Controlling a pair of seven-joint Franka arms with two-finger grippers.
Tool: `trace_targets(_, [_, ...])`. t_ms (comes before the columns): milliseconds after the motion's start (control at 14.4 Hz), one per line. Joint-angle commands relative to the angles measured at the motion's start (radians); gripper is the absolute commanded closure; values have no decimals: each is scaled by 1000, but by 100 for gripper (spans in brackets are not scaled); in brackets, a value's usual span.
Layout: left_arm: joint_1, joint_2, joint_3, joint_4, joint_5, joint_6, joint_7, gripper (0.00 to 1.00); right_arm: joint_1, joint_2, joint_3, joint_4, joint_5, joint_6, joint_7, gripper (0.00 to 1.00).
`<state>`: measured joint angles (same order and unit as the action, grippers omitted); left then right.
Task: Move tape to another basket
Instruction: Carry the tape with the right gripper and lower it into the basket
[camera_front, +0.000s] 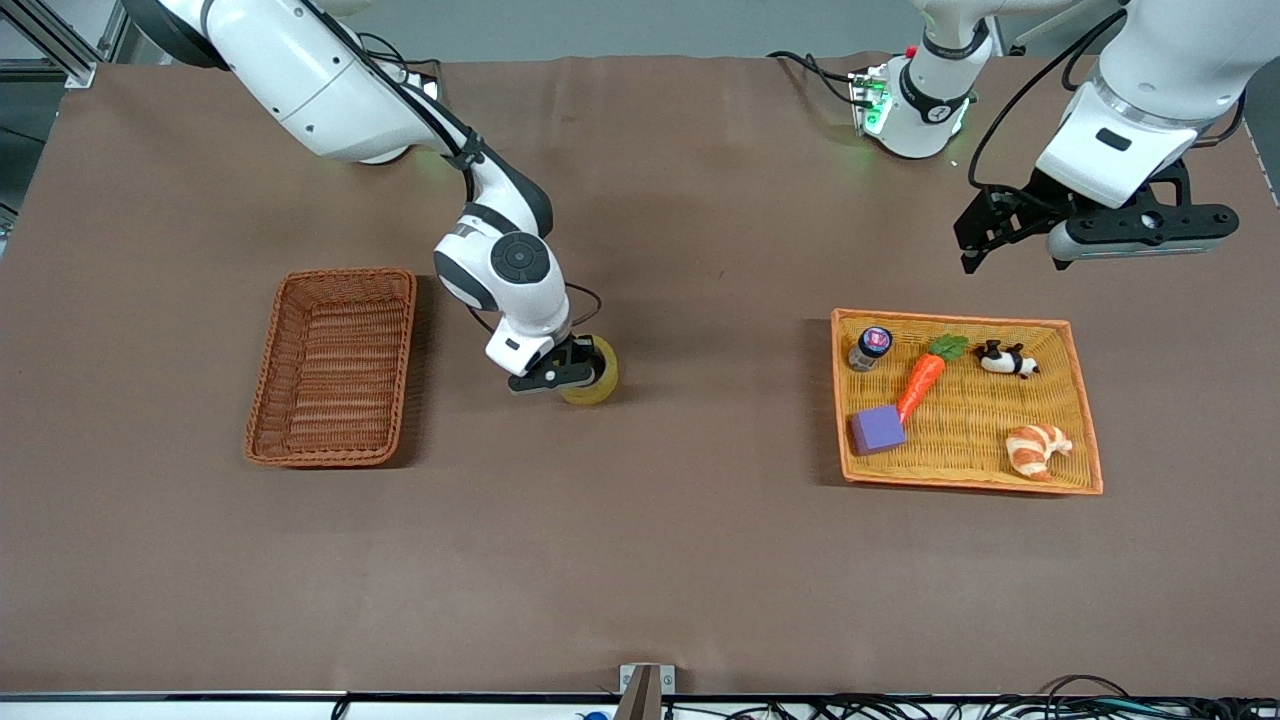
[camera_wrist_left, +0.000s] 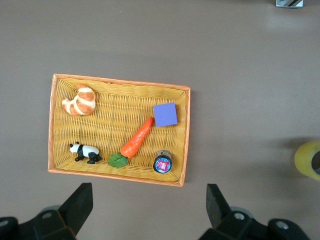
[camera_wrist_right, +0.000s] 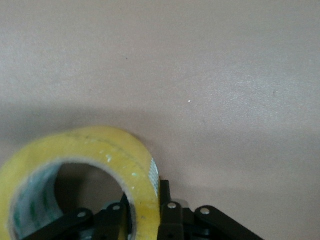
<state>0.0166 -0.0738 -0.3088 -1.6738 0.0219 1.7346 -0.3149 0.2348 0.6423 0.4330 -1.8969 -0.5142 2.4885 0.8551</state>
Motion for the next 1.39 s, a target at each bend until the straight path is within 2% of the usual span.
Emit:
trace_targets(0, [-18,3,37,12,-8,-3,36,0,-23,-36,12,-2,-23,-17,42,100])
trace_targets(69, [-42,2,68,11,-10,-4,36,0,-35,-65,15,11,-18,-55,38,100])
trace_targets(277, [-93,2,146,12,-10,-4,71,0,-141,-131,93,16,-7,-140,27,100])
trace_targets(347, [-104,2,167,12,-10,-4,91,0,-158,-159,96,16,6,-160,13,100])
trace_targets(485, [-109,3,197,19,-32,-6,117,0,-192,-237,81,15,113,-222,-106,100])
trace_targets(554, [-104,3,198,20,-46,-6,134,0,-198,-281,34,15,188,-262,-205,100])
trace_targets(693, [-96,5,207,22,-49,-6,172,0,-189,-372,-104,7,349,-324,-440,100])
trace_targets(762, [-96,8,214,22,-49,-9,183,0,-189,-404,-162,4,385,-353,-531,100])
trace_targets(1040, [-96,34,215,16,-49,-10,148,0,-189,-464,-370,-53,430,-373,-853,100])
trace_targets(1178, [-96,37,215,19,-45,-9,143,0,-189,-470,-452,-83,469,-362,-1005,99])
trace_targets(1317, [-98,38,215,22,-39,-7,143,0,-190,-481,-499,-151,502,-297,-1099,99])
